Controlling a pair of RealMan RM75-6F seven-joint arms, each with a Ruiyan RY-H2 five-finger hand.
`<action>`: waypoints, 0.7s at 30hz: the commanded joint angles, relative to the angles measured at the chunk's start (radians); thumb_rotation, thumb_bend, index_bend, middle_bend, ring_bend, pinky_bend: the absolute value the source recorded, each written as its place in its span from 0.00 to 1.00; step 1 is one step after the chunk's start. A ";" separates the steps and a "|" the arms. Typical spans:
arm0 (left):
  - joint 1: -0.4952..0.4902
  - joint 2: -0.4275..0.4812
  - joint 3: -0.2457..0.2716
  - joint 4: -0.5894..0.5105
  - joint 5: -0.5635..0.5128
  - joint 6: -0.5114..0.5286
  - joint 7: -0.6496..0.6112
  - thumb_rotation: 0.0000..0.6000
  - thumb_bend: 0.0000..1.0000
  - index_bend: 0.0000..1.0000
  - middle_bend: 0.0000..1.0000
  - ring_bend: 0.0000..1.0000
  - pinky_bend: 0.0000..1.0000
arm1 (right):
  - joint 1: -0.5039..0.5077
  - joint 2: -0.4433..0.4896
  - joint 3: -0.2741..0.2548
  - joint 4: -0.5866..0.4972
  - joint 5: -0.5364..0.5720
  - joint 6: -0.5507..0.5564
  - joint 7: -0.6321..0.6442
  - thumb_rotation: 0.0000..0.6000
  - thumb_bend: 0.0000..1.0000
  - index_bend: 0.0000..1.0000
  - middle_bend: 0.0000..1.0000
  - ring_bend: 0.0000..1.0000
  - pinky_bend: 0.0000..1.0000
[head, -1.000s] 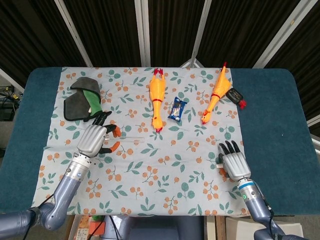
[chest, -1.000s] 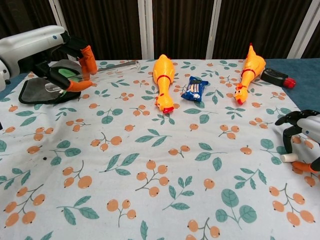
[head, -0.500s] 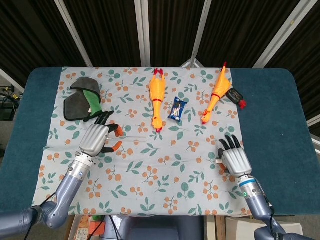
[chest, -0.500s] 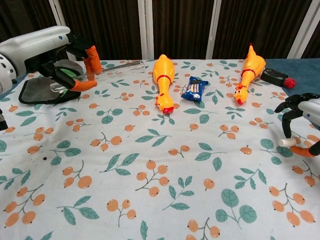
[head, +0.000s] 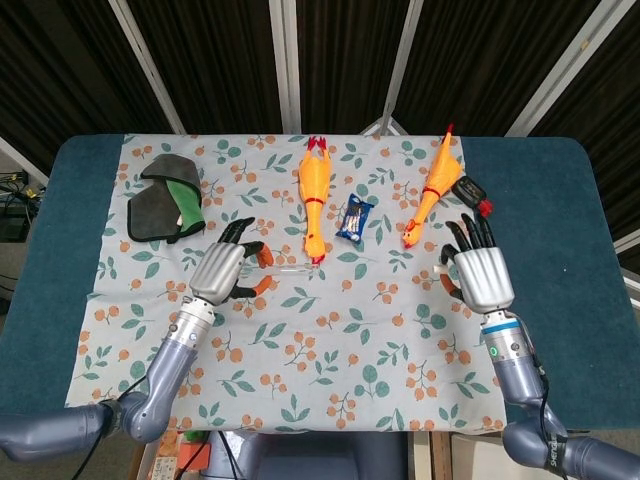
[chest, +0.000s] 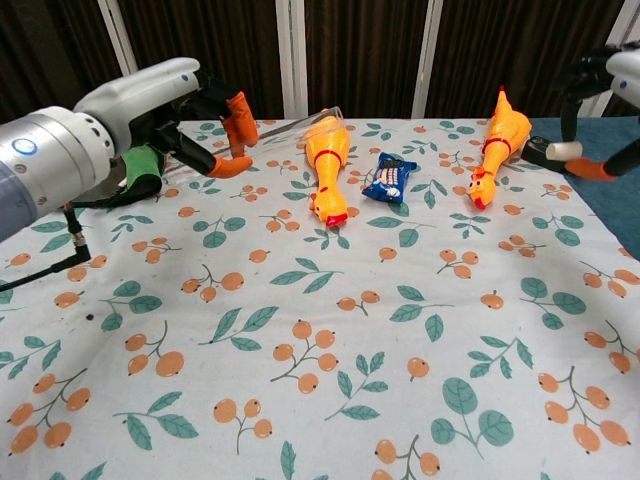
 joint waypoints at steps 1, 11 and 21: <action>-0.028 -0.090 -0.035 0.086 -0.012 0.014 -0.064 1.00 0.83 0.67 0.53 0.06 0.00 | 0.023 0.008 0.022 -0.001 -0.006 0.009 -0.012 1.00 0.40 0.66 0.20 0.06 0.00; -0.093 -0.236 -0.089 0.285 0.006 -0.006 -0.208 1.00 0.84 0.67 0.54 0.06 0.00 | 0.093 0.002 0.048 0.053 -0.074 0.045 -0.053 1.00 0.40 0.66 0.20 0.06 0.00; -0.125 -0.266 -0.110 0.333 -0.008 -0.035 -0.217 1.00 0.84 0.67 0.54 0.06 0.00 | 0.150 -0.042 0.011 0.158 -0.200 0.094 -0.099 1.00 0.40 0.66 0.20 0.06 0.00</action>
